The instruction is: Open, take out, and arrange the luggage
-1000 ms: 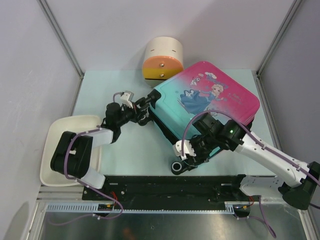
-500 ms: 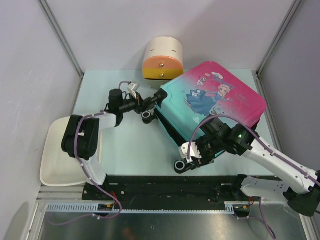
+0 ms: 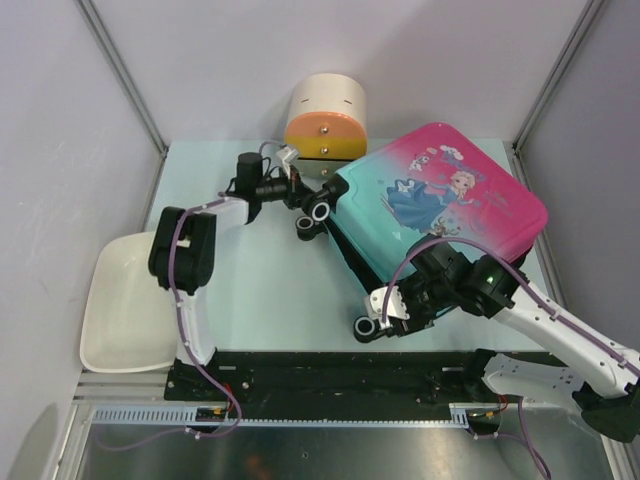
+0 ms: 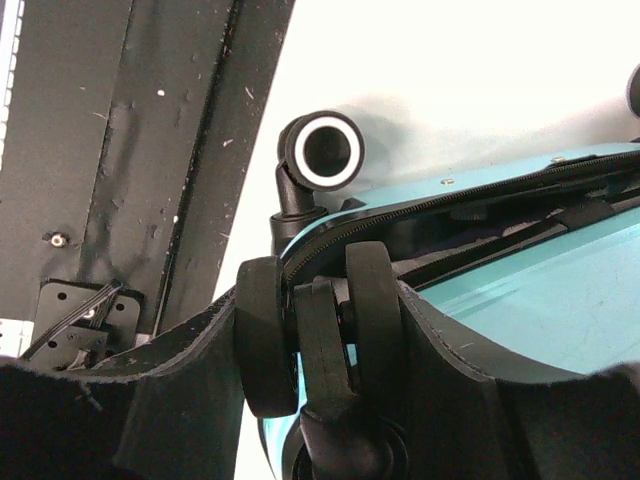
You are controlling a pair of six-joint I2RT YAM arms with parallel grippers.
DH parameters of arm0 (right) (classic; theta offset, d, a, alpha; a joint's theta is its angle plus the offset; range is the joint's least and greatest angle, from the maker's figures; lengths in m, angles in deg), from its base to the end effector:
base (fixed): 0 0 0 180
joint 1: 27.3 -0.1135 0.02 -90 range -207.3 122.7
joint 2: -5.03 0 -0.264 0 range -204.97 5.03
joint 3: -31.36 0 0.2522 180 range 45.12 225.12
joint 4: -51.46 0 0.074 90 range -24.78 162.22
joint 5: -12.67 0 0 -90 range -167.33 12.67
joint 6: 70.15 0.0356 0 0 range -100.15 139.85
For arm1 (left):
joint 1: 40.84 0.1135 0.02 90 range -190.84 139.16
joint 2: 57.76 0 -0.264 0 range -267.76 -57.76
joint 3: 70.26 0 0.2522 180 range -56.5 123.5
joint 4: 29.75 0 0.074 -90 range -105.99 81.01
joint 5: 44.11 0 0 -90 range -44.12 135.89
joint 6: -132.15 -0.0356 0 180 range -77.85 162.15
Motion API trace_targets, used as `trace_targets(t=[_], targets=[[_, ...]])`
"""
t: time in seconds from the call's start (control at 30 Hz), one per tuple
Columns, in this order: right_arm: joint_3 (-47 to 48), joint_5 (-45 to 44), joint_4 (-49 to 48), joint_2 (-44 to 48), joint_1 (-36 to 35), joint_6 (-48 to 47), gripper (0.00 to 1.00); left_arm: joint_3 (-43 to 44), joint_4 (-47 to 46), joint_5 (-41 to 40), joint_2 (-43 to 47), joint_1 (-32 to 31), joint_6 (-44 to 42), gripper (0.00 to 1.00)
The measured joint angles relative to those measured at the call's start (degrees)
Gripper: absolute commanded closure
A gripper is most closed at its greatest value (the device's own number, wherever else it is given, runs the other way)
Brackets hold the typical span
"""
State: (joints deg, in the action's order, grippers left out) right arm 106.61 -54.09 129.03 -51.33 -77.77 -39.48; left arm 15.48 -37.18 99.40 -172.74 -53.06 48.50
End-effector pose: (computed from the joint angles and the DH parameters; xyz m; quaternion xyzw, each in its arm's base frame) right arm 0.0960 0.1384 0.3238 -0.8029 0.4978 0.1729 0.2786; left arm 0.4239 -0.1211 0.1943 0.2899 0.7256 -0.4487 0.4338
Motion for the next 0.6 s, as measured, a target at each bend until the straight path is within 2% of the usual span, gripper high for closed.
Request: trace_targets(t=[0.17,0.3,0.33,0.43,0.5,0.53,0.6], targets=[[-0.7,-1.2,0.1,0.5,0.5,0.5,1.00,8.6,2.6,2.0,-5.8,-2.1,-2.7,1.00],[-0.8,-2.1,0.5,0.6,0.5,0.8,1.00,12.1,3.9,2.7,-7.8,-3.1,-5.6,1.00],[-0.8,-2.3,0.6,0.6,0.5,0.9,0.78,12.3,4.1,2.8,-7.9,-3.2,-6.4,1.00],[-0.7,-3.4,0.5,0.6,0.5,3.1,0.22,12.5,4.6,2.8,-8.0,-3.3,-7.4,1.00],[-0.4,-4.0,1.0,0.6,0.3,6.7,0.05,12.5,4.6,2.8,-7.9,-3.3,-7.9,1.00],[-0.2,-4.4,1.3,0.7,0.3,8.5,0.01,12.3,4.4,2.3,-7.9,-3.3,-8.1,1.00],[1.4,-5.1,3.0,1.1,0.3,13.1,0.00,11.5,3.5,1.6,-7.7,-3.3,-8.5,1.00]])
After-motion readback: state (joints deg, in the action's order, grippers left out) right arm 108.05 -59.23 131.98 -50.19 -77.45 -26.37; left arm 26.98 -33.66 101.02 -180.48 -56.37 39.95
